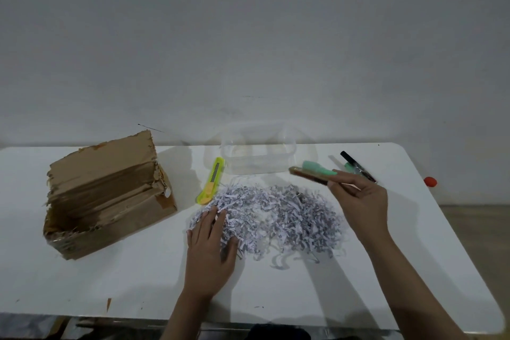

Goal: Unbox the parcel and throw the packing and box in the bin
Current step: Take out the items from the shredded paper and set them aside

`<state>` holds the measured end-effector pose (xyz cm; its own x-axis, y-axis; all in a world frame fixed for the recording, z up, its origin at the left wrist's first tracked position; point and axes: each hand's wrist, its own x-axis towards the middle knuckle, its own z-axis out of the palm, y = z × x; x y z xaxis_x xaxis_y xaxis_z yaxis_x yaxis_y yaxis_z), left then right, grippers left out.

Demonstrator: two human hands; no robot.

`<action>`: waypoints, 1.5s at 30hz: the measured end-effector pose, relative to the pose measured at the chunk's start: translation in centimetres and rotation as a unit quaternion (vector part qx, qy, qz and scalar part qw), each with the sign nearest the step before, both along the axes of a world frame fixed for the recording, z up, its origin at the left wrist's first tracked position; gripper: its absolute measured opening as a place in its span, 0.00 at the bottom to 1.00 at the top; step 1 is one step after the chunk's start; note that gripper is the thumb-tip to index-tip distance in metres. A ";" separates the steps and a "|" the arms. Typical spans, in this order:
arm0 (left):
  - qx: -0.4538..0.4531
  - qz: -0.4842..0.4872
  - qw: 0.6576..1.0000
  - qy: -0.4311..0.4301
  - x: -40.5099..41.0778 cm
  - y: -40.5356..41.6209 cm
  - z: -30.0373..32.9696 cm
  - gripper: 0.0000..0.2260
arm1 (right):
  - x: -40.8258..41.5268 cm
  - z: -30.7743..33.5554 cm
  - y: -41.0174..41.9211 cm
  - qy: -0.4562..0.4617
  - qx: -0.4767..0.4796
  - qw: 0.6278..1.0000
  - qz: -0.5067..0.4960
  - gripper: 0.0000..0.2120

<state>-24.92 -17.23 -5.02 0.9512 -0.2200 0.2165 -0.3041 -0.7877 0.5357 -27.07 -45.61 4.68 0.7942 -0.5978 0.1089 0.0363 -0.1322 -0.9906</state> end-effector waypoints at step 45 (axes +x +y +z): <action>-0.209 -0.055 0.975 0.054 1.5 -3.4 2.5 0.20 | 2.6 -6.2 5.4 0.062 -0.285 0.902 0.319 0.43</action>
